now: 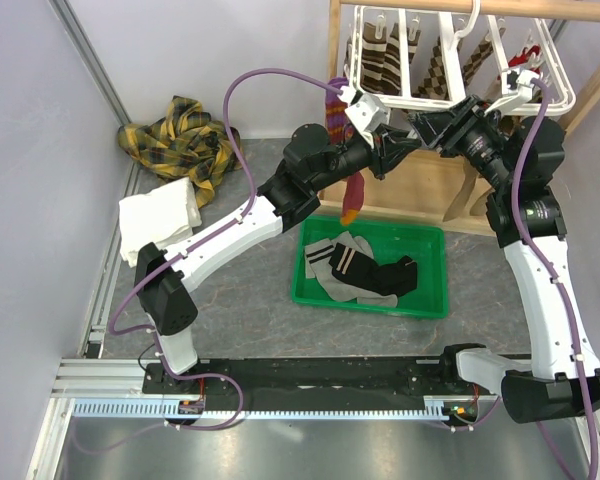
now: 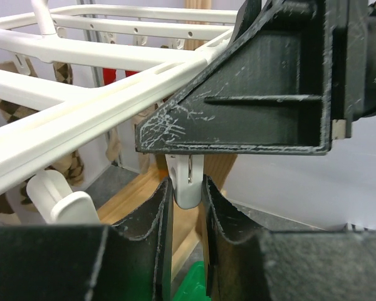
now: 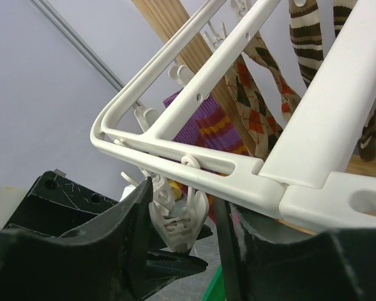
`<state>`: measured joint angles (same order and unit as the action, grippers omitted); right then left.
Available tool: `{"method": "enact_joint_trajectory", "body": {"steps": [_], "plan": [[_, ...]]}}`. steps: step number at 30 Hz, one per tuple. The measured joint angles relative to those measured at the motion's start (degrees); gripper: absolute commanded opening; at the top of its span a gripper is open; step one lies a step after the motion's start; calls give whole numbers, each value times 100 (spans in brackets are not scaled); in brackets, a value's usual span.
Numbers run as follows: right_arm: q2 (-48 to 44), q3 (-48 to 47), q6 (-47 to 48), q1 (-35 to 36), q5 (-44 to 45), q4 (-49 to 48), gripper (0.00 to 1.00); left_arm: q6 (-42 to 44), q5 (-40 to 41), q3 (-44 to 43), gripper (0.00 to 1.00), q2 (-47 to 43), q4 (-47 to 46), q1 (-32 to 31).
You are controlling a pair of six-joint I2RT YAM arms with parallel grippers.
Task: Clip the socks to the hanger
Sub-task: Open the clamp at the hanger.
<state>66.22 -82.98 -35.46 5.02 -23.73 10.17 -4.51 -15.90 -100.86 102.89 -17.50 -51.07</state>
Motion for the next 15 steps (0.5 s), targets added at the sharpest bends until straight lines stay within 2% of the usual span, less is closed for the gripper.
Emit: {"method": "enact_joint_trajectory", "body": {"steps": [6,7,9,10,11,13,14,15], "plan": [[-4,90,-63,-31,-90,-111,30,-284,-129,79,2,2,-107,55],[-4,103,-61,-37,-98,-118,23,-350,-146,103,2,2,-136,66],[-4,111,-44,-37,-114,-114,15,-466,-225,151,6,2,-186,92],[-4,120,-37,-39,-122,-120,8,-514,-256,170,10,2,-214,107],[-4,122,-28,-39,-131,-122,5,-553,-278,186,19,2,-238,114],[-4,138,-28,-57,-133,-136,0,-601,-286,201,31,2,-240,118],[-7,151,-31,-66,-131,-146,0,-612,-284,212,46,2,-243,118],[-11,164,-31,-66,-131,-151,0,-621,-282,227,53,2,-245,118]]}}
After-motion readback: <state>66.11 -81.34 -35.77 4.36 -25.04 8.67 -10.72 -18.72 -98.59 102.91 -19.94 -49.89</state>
